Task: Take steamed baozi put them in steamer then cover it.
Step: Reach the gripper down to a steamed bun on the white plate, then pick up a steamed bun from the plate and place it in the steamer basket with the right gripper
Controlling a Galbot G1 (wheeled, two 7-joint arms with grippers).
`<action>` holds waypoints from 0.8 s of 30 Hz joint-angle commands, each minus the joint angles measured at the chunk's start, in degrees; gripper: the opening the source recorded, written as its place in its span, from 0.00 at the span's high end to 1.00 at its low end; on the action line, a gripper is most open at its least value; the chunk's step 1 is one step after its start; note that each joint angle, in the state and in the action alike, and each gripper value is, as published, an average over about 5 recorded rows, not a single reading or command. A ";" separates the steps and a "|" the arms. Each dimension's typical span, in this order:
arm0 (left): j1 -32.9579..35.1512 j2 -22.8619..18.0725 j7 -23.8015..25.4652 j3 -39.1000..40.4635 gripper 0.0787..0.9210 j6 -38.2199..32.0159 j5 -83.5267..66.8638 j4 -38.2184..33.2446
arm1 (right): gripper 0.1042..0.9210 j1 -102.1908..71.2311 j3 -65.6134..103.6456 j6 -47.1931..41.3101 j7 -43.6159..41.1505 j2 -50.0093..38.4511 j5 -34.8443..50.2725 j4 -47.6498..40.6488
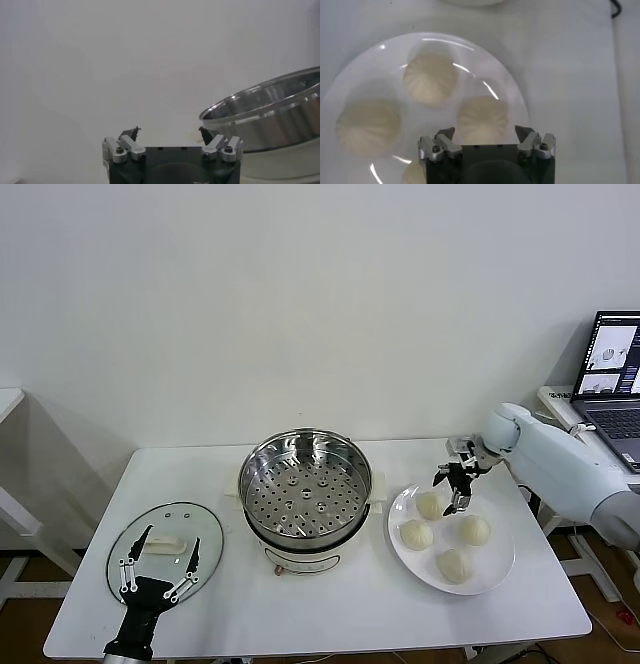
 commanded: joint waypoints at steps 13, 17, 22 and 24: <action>-0.06 -0.08 -0.36 -0.17 0.12 -0.17 0.04 0.38 | 0.30 -0.39 -1.91 0.58 2.02 3.16 -2.25 -1.70; -0.04 -0.16 -0.39 -0.15 0.12 -0.14 0.06 0.29 | 0.33 0.33 -2.27 0.66 1.79 2.02 -2.19 0.64; -0.10 -0.13 -0.49 -0.06 0.12 -0.07 0.10 0.11 | 0.33 5.69 -3.41 2.55 0.61 -0.37 -2.69 7.09; -0.12 -0.02 -0.52 0.00 0.12 -0.06 0.10 -0.07 | 0.33 9.59 -4.19 5.18 -0.24 -1.03 -2.94 10.17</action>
